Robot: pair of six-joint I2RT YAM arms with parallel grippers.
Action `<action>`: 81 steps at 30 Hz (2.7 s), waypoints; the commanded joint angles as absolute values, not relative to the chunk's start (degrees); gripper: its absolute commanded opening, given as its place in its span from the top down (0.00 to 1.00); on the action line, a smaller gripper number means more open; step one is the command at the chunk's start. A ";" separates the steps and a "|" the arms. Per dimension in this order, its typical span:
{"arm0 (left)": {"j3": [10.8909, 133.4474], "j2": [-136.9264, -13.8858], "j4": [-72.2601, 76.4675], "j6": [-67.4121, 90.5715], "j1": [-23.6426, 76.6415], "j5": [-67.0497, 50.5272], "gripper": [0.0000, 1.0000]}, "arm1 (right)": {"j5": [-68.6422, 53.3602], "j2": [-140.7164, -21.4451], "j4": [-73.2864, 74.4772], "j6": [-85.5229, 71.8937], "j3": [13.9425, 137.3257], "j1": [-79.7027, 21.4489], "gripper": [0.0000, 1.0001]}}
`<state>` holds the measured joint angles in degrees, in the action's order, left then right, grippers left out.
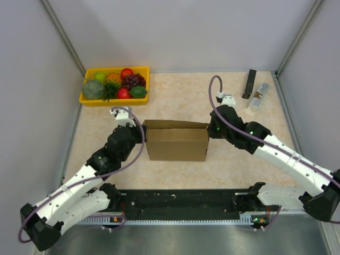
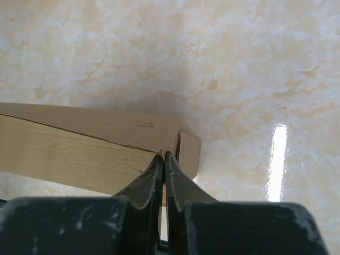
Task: Fold the paper box
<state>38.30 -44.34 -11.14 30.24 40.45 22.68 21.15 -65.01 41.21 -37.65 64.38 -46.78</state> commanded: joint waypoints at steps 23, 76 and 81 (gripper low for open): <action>28.40 -41.41 -7.65 30.34 44.30 19.08 1.00 | 15.20 -62.76 36.12 -39.46 58.28 -48.87 1.00; 16.70 -29.88 -15.02 35.76 45.09 15.03 1.00 | 15.20 -59.50 31.47 -36.13 50.19 -48.87 1.00; 16.96 -31.72 -15.04 40.68 45.09 14.86 1.00 | 14.77 -59.59 30.15 -36.12 49.75 -48.87 1.00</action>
